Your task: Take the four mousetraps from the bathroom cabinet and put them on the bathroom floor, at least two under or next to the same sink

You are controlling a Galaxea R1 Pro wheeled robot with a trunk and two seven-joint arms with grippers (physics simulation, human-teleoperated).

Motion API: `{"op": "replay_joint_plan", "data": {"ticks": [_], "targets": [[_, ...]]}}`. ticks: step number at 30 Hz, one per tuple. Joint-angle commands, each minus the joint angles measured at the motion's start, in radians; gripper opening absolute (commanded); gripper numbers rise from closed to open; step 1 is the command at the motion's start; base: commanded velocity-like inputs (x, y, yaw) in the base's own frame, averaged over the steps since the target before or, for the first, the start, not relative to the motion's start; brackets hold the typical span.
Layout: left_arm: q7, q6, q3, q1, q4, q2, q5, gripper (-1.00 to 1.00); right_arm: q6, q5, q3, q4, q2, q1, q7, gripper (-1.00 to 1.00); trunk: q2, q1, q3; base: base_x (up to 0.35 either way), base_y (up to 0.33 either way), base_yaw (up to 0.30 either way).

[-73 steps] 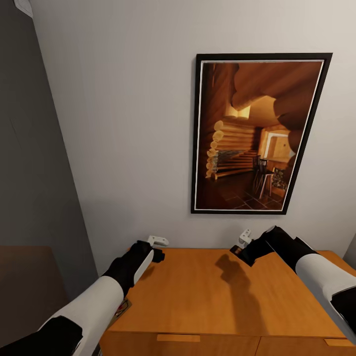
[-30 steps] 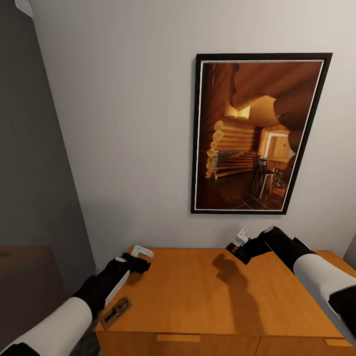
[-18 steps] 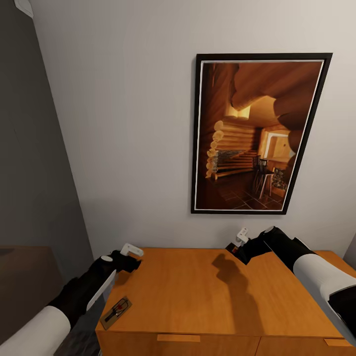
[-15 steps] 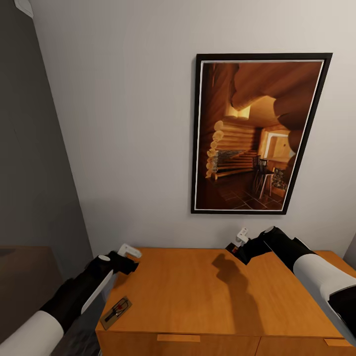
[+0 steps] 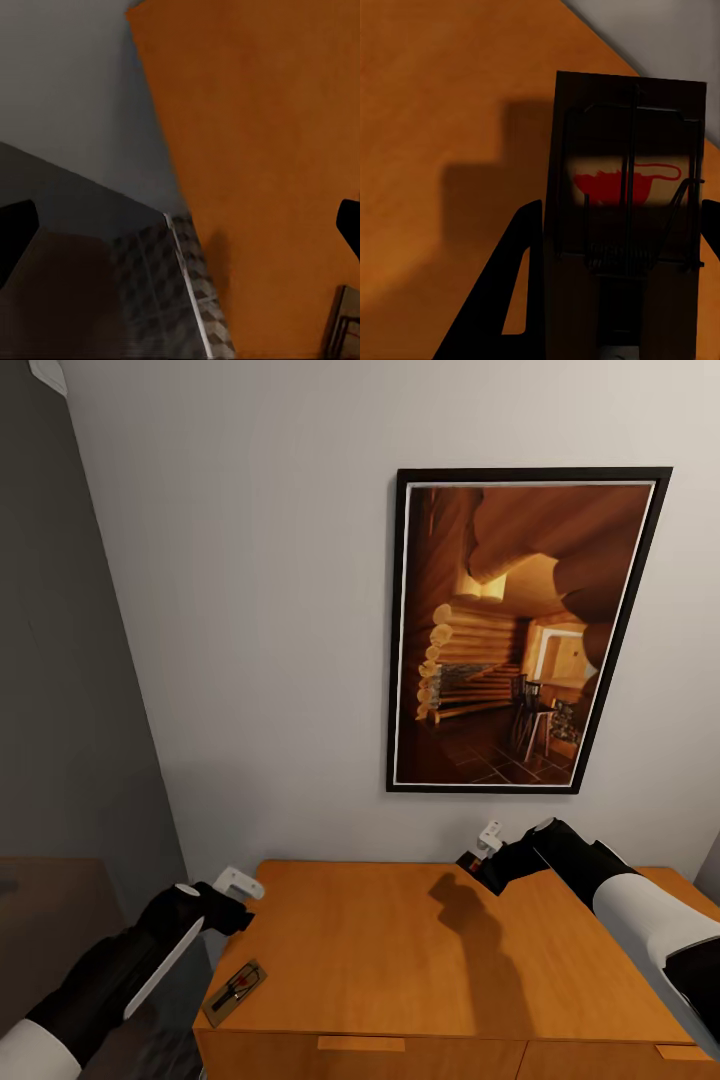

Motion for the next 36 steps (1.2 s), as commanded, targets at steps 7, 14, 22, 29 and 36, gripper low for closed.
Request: {"op": "replay_joint_plan", "data": {"ticks": [7, 14, 22, 29, 36], "targets": [[0.001, 0.012, -0.003, 0.017, -0.018, 0.033, 0.006, 1.00, 0.007, 0.004, -0.001, 0.000, 0.000, 0.000, 0.009, -1.00, -0.001, 0.000, -0.001, 0.000, 0.000, 0.000], [0.001, 0.059, -0.005, 0.030, -0.034, 0.033, 0.006, 1.00, 0.007, 0.004, 0.000, 0.001, 0.000, 0.000, 0.009, -1.00, -0.001, 0.000, -0.001, 0.000, 0.000, 0.000], [0.002, 0.088, -0.058, 0.033, -0.056, 0.021, 0.006, 1.00, 0.007, 0.004, 0.000, 0.003, 0.000, 0.000, 0.009, -1.00, -0.001, 0.000, -0.001, 0.000, 0.000, 0.000], [0.005, 0.091, -0.130, 0.033, -0.056, -0.019, 0.003, 1.00, 0.007, 0.004, 0.000, 0.004, 0.001, 0.000, 0.009, -1.00, -0.001, 0.000, -0.001, 0.000, 0.000, 0.000], [0.006, 0.092, -0.151, 0.033, -0.056, -0.036, 0.004, 1.00, 0.007, 0.004, 0.000, 0.004, 0.002, 0.000, 0.008, -1.00, -0.001, 0.000, -0.001, 0.000, 0.000, 0.000]]}}
